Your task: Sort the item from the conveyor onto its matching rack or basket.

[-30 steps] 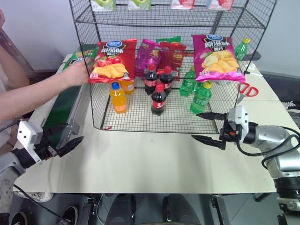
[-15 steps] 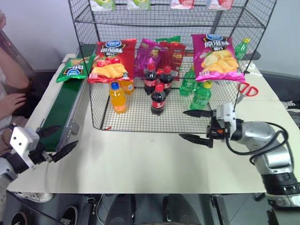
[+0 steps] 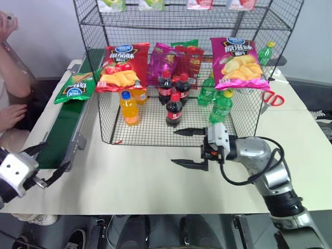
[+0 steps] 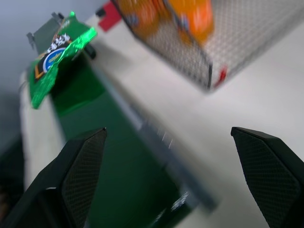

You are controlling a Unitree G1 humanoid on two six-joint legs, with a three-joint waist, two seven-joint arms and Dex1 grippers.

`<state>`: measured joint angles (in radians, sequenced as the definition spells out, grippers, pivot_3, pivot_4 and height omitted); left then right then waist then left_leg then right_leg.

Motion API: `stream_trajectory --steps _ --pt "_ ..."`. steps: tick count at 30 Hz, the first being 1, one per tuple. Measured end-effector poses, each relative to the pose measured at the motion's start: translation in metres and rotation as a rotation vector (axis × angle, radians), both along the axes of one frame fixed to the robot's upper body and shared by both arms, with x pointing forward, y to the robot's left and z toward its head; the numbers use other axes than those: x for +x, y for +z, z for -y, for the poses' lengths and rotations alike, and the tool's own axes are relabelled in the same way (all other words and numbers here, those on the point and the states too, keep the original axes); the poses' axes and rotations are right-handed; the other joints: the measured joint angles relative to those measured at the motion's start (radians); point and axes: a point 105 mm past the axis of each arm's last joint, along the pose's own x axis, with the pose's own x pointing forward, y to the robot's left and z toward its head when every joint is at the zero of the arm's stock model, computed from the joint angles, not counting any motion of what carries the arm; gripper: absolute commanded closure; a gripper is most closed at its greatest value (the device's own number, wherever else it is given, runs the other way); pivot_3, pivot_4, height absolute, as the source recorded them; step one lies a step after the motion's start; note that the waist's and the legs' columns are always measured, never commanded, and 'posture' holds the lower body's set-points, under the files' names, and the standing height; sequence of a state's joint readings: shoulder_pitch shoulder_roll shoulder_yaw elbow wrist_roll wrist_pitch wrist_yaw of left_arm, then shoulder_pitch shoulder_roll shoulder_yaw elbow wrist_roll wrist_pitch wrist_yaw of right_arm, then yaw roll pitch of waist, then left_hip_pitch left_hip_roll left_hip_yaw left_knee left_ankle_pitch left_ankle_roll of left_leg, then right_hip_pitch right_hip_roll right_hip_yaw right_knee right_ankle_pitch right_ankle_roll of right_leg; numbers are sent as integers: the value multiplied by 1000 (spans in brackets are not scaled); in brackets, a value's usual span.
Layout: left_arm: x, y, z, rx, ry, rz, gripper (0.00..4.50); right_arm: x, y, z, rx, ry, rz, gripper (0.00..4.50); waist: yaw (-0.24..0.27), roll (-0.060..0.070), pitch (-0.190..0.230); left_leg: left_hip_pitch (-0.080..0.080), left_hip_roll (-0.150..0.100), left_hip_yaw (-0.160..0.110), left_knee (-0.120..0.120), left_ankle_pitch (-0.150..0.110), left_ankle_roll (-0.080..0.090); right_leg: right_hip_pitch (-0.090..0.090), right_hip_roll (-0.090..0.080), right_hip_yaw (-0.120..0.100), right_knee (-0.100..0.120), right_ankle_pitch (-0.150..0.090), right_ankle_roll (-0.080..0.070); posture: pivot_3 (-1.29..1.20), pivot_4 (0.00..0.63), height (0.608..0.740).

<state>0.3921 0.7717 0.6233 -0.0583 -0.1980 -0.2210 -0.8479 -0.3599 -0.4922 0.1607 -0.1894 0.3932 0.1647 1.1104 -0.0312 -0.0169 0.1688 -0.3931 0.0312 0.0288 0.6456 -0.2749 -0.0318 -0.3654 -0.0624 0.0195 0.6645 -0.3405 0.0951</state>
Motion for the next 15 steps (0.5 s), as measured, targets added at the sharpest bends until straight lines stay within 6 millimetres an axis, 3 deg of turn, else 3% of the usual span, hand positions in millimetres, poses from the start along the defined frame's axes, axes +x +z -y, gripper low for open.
stream_trajectory --steps 8,15 --pt "-10 13 -26 304 73 130 0 -1 -9 -8 -19 50 -3 74 -13 -1 -1 -1 0 0 -1 0 0 -1 -1 0 -1 0 0 0 150 739" --pt "-14 8 -35 386 96 155 0 -12 -26 1 -75 114 -105 74 -13 -1 -1 -2 0 0 -1 0 0 -1 -1 0 -1 0 0 0 150 739"
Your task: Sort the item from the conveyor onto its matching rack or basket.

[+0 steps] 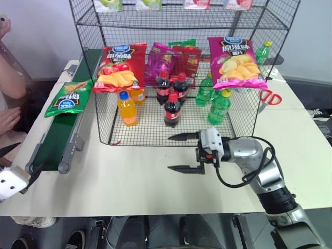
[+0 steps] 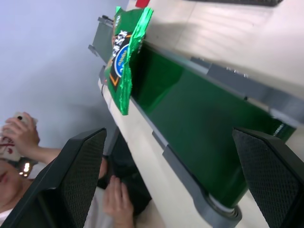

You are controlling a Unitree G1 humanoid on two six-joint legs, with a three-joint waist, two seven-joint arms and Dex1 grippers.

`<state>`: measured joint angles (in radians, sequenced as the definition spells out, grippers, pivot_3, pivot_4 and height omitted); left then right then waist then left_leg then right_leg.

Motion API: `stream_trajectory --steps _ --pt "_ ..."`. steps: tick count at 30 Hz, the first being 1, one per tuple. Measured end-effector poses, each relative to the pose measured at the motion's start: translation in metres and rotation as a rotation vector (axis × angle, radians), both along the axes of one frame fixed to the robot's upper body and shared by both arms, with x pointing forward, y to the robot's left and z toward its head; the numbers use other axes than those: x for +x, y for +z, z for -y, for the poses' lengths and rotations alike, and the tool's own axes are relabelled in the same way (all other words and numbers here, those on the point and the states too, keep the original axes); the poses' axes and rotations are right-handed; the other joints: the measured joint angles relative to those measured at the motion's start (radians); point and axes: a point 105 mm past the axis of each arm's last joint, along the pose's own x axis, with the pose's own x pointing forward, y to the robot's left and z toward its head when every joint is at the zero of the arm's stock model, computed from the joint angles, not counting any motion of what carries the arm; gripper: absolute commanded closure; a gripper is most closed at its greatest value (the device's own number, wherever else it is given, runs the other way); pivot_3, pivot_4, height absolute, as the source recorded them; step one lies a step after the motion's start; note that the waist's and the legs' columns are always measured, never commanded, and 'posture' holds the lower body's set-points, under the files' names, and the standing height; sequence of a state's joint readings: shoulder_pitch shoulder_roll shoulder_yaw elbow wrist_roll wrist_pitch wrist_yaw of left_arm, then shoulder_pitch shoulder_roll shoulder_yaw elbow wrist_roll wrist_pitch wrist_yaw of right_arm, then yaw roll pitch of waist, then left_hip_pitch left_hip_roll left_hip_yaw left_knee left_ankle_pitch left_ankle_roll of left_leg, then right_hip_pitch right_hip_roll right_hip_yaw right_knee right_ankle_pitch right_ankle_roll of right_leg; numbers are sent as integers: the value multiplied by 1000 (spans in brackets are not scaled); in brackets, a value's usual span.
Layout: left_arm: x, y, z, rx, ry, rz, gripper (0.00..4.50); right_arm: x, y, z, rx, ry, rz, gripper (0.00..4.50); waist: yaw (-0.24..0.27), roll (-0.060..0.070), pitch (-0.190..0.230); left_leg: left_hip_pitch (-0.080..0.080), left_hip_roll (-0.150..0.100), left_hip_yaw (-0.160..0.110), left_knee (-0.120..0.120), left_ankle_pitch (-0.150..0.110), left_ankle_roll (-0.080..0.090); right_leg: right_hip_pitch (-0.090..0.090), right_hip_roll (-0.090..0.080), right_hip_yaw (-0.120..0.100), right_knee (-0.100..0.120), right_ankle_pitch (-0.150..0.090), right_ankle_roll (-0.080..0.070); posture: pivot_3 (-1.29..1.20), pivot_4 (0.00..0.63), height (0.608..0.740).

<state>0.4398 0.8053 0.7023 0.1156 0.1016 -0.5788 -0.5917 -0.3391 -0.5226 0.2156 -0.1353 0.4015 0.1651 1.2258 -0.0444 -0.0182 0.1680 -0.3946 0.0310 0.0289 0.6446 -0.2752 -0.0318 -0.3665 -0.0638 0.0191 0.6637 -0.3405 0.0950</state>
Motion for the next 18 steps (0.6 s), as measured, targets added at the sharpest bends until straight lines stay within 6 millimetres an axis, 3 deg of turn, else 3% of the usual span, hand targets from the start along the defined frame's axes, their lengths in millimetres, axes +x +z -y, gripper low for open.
stream_trajectory --steps 13,18 --pt "-1 -16 8 -31 -49 -73 0 0 -3 1 -5 -15 24 74 -1 0 0 -1 0 0 0 0 0 -1 0 0 0 0 0 0 150 739" --pt "1 -11 6 -8 -54 -72 0 -1 -2 1 -3 -18 28 74 0 0 0 -1 0 0 0 0 0 -1 0 0 0 0 0 0 150 739"
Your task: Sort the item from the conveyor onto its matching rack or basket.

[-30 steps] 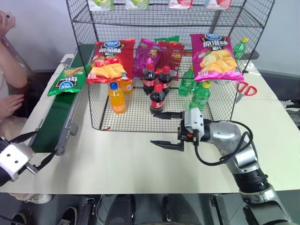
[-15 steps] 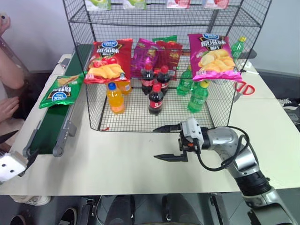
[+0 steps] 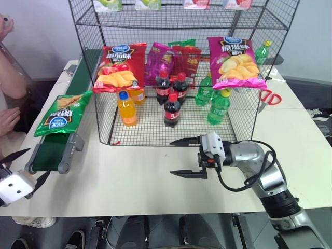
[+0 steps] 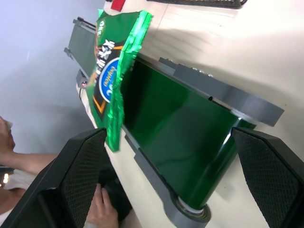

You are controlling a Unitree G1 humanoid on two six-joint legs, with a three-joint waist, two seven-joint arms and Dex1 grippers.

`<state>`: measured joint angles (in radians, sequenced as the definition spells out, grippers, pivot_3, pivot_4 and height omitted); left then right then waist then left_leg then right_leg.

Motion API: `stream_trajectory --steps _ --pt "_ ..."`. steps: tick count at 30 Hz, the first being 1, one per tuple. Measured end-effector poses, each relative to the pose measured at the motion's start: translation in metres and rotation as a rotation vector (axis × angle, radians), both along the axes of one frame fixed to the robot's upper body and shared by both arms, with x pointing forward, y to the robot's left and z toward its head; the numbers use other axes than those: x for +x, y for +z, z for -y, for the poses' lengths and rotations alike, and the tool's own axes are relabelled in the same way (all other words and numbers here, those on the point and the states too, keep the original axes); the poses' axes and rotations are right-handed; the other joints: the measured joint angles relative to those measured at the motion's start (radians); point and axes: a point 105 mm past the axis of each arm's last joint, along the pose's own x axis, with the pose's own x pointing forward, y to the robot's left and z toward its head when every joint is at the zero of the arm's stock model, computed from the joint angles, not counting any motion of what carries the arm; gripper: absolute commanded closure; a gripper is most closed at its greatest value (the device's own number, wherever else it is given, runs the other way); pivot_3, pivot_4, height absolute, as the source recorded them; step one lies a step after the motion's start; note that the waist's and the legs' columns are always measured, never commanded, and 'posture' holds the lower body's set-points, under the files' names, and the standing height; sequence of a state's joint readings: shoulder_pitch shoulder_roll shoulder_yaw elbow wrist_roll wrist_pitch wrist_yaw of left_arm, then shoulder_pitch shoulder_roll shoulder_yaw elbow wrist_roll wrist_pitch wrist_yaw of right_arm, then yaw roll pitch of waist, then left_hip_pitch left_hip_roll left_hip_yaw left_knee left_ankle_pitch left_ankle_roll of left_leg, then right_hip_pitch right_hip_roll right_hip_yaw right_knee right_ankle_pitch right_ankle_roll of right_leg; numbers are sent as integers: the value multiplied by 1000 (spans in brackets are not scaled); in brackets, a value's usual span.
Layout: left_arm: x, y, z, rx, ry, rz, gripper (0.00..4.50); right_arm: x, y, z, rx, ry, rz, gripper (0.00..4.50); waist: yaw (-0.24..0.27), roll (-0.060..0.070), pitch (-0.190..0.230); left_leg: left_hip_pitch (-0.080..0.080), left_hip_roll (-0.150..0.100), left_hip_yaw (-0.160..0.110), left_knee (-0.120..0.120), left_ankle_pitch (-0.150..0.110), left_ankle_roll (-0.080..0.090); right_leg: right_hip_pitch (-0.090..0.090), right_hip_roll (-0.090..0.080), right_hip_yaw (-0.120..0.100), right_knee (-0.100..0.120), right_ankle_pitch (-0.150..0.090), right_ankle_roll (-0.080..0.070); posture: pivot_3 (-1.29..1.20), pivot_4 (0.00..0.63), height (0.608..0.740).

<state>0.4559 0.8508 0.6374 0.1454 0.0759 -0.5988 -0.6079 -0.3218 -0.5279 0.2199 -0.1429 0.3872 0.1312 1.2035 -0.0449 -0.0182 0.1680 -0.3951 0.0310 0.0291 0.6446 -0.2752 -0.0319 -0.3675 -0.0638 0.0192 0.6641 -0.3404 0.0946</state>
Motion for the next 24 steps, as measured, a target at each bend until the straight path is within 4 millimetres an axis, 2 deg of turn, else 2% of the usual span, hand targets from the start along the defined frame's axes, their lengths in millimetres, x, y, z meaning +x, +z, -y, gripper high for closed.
stream_trajectory --steps 13,18,24 --pt "2 3 -5 70 -14 -10 0 0 1 0 -9 1 15 74 0 0 0 0 0 0 0 0 0 0 0 0 0 0 0 0 150 739" --pt "8 -1 -1 61 -29 -7 0 1 1 0 -14 -7 25 74 0 0 0 0 0 0 0 0 0 0 0 0 0 0 0 0 150 739" --pt "15 7 0 72 -36 25 0 2 1 0 -12 -19 27 74 0 0 0 0 0 0 0 0 0 0 0 0 1 0 0 0 150 739"
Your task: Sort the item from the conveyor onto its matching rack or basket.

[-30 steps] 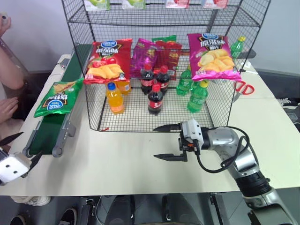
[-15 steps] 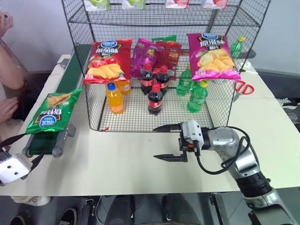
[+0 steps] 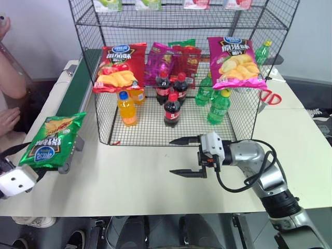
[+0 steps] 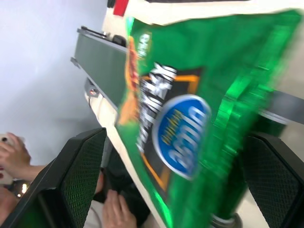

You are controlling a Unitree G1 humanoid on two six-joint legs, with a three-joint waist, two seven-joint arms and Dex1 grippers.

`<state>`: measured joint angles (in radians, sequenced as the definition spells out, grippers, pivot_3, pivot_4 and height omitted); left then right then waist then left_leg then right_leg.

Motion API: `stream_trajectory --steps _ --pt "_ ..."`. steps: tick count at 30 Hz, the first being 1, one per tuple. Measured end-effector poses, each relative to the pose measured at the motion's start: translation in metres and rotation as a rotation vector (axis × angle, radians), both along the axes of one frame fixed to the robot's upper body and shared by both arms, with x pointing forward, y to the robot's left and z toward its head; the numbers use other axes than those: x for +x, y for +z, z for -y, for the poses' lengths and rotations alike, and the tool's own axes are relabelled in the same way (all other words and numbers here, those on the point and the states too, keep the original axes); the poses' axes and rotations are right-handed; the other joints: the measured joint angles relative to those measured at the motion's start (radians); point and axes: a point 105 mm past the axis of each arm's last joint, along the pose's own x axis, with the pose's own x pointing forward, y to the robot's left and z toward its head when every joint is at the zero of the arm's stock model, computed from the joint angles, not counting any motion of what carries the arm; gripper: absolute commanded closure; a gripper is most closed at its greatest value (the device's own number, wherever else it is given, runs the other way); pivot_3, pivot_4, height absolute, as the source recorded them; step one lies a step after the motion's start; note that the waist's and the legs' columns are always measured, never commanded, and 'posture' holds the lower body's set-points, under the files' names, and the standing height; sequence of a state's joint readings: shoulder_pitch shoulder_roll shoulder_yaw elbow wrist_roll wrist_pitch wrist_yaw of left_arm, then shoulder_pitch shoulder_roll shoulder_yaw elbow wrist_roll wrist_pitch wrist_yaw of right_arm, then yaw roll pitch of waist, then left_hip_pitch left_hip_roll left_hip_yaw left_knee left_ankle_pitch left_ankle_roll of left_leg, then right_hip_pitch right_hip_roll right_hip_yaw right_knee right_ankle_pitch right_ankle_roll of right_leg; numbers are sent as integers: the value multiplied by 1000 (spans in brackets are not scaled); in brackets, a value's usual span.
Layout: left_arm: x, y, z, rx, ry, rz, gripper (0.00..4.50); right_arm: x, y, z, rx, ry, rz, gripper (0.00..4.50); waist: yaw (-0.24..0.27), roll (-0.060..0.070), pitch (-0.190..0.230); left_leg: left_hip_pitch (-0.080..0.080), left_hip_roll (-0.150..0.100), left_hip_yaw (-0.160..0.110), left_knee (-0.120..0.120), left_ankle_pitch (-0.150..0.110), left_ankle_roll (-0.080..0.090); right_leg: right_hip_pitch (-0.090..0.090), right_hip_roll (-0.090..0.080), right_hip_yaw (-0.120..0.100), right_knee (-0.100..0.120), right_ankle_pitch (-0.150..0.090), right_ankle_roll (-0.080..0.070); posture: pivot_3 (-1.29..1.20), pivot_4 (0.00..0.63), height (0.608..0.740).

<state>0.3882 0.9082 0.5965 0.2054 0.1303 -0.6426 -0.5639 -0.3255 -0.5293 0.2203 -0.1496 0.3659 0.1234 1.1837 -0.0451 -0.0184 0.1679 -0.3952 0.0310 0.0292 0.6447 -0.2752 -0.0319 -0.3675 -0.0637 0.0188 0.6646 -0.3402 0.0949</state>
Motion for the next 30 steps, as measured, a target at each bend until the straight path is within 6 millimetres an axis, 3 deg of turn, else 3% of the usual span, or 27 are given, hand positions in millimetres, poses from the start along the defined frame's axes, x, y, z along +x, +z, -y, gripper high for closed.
stream_trajectory --steps 6,9,16,21,23,26,30 --pt "2 -9 5 -9 -21 -30 0 1 0 1 0 -12 4 74 0 0 0 0 0 0 0 0 0 0 0 0 0 0 0 0 150 739" --pt "1 -16 5 -22 -19 -58 771 3 2 2 -6 -21 19 0 0 0 0 0 0 0 0 0 0 0 0 0 0 0 0 0 150 739" --pt "2 -19 5 -41 -17 -66 4439 8 7 7 -7 -46 37 0 1 0 0 0 0 0 1 0 0 0 0 0 1 0 0 0 150 739" --pt "3 -14 8 -92 -22 -55 4483 10 6 8 -11 -51 48 0 1 0 0 0 0 0 1 0 0 0 0 0 1 0 0 0 150 739" --pt "5 -3 13 -169 -37 -31 4483 10 6 8 -11 -51 52 0 1 0 0 0 0 0 1 0 0 0 0 0 1 0 0 0 150 739" --pt "0 19 23 -408 -72 -35 4483 10 6 8 -8 -52 57 0 0 -1 0 0 0 0 1 0 0 0 0 0 1 0 0 0 150 739" --pt "-29 50 51 -925 -191 -208 4483 13 6 12 9 -61 33 0 -10 -1 0 0 1 0 1 0 0 1 0 0 1 0 0 0 150 739"
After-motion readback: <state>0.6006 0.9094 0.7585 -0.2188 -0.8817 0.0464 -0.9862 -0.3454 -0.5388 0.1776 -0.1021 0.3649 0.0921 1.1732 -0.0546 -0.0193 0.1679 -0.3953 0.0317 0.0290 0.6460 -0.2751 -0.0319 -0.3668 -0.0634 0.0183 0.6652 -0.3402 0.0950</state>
